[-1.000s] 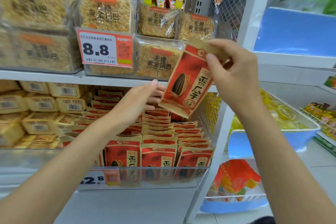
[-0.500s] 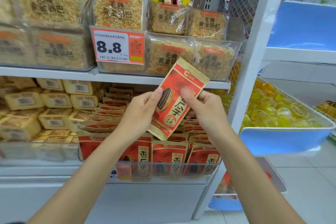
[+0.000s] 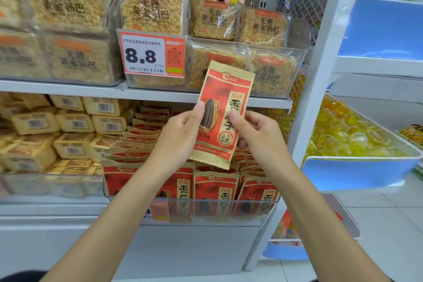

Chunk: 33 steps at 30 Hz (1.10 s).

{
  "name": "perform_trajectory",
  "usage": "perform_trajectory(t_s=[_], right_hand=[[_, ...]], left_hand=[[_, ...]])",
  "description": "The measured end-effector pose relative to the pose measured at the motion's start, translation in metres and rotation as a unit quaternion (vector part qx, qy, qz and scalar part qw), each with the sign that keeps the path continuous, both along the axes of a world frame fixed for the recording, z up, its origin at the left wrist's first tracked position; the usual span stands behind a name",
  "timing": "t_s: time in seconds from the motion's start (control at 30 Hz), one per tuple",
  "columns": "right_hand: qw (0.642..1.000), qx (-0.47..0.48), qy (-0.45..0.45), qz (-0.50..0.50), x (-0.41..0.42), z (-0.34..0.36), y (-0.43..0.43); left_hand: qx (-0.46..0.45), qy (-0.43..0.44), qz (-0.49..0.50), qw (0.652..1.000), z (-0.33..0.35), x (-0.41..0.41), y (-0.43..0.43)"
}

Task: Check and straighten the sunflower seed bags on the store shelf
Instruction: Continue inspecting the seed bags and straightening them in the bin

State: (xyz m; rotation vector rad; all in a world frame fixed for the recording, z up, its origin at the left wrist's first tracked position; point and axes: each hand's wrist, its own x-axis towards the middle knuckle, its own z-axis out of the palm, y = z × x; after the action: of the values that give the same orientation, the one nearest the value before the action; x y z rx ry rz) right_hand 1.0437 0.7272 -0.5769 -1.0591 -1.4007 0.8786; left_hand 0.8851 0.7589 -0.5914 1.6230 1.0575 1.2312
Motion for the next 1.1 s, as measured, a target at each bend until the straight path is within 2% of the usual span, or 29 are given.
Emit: perform_trajectory(t_s=[0.17, 0.3, 0.43, 0.5, 0.57, 0.63, 0.7, 0.87, 1.1], right_hand=[[0.994, -0.039, -0.041, 0.093, 0.000, -0.002, -0.002], [0.993, -0.035, -0.045, 0.106, 0.003, -0.001, -0.002], [0.976, -0.059, -0.086, 0.189, 0.013, 0.005, -0.008], [0.975, -0.034, -0.093, 0.198, 0.014, 0.008, -0.012], [0.977, 0.005, -0.106, 0.184, 0.011, 0.008, -0.013], [0.977, 0.037, -0.123, 0.172, 0.008, 0.006, -0.014], [0.980, 0.036, -0.103, 0.164, 0.007, 0.005, -0.013], [0.984, 0.038, -0.108, 0.139, 0.003, 0.003, -0.014], [0.987, 0.038, -0.084, 0.135, 0.006, 0.001, -0.008]], left_hand=[[-0.016, -0.051, 0.039, 0.998, 0.001, -0.001, -0.003], [0.028, -0.037, 0.052, 0.998, 0.001, 0.000, -0.005], [0.084, -0.024, 0.089, 0.992, -0.001, 0.002, -0.008], [0.108, 0.000, 0.067, 0.992, 0.002, 0.003, -0.011], [0.080, -0.026, -0.014, 0.996, 0.007, 0.005, -0.018], [0.009, -0.059, -0.106, 0.993, 0.012, 0.007, -0.026], [-0.050, -0.089, -0.154, 0.983, 0.014, 0.008, -0.031], [-0.072, -0.037, -0.125, 0.989, 0.007, 0.007, -0.027], [-0.075, -0.045, -0.153, 0.984, 0.006, 0.006, -0.025]])
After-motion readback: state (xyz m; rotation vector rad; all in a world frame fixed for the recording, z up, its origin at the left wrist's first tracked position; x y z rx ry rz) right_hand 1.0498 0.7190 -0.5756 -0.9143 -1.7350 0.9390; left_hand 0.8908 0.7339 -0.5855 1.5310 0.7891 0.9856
